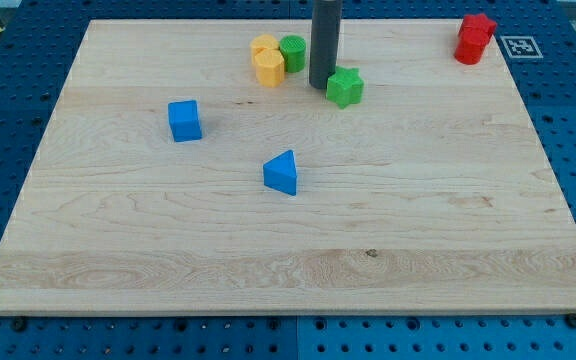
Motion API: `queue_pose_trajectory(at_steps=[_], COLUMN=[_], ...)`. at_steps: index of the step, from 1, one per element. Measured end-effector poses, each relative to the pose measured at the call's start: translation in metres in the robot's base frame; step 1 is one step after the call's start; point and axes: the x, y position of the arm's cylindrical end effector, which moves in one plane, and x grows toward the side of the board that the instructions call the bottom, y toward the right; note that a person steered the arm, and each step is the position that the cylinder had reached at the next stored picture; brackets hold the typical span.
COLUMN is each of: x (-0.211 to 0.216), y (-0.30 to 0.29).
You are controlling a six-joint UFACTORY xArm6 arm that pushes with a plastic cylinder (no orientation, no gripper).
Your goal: Separate the yellow blocks
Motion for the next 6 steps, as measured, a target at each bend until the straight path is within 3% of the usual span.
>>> queue_pose_trajectory(at_steps=[2,3,6], x=[0.002,-0.028,-0.043], y=[-0.081,-0.114,-0.073])
